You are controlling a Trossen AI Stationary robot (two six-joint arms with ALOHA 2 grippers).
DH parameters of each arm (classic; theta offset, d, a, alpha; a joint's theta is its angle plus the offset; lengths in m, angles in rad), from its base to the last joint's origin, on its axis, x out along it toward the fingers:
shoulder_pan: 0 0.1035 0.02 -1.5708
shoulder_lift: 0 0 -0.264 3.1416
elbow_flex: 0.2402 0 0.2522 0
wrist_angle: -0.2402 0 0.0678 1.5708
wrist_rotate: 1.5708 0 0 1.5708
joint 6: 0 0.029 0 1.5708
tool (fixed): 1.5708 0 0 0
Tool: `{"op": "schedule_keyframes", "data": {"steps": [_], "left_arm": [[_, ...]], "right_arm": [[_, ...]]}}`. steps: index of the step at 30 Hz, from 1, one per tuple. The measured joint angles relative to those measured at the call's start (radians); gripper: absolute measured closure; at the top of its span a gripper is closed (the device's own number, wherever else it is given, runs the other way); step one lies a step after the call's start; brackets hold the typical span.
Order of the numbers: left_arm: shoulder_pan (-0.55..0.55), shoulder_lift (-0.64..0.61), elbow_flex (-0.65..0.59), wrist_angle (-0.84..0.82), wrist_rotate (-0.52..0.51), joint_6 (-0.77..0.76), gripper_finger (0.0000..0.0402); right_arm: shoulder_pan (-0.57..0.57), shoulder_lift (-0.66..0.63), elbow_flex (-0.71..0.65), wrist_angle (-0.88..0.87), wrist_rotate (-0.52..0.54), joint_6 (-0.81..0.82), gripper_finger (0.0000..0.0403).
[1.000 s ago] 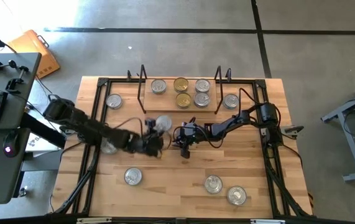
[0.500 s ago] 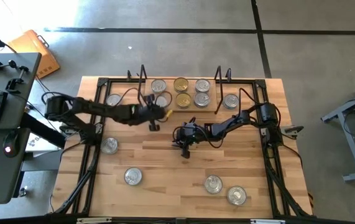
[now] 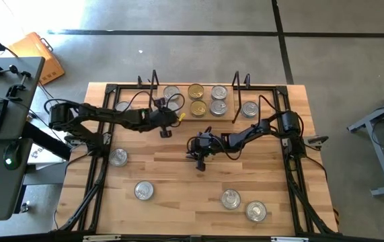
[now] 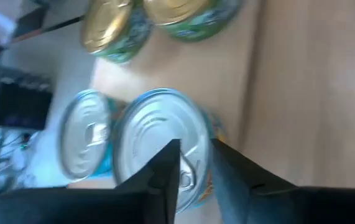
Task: Stack canned seafood by type on shelf
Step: Adjust the green tuna can
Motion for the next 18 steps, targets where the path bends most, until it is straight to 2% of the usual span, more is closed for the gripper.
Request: {"op": "schedule_keyframes", "data": {"steps": [3, 7, 15, 18], "left_arm": [[-0.007, -0.001, 0.000, 0.003, -0.046, -0.013, 0.0298], [-0.043, -0.002, 0.000, 0.007, -0.053, -0.027, 0.0285], [-0.210, -0.088, 0.025, -0.052, -0.056, -0.175, 0.0291], [-0.282, -0.150, 0.010, -0.089, -0.063, -0.294, 0.0297]], "right_arm": [[0.000, 0.000, 0.000, 0.000, 0.000, 0.000, 0.0320], [0.000, 0.000, 0.000, 0.000, 0.000, 0.000, 0.0320], [0.000, 0.000, 0.000, 0.000, 0.000, 0.000, 0.0320], [0.003, 0.000, 0.000, 0.005, 0.000, 0.009, 0.0320]]}}
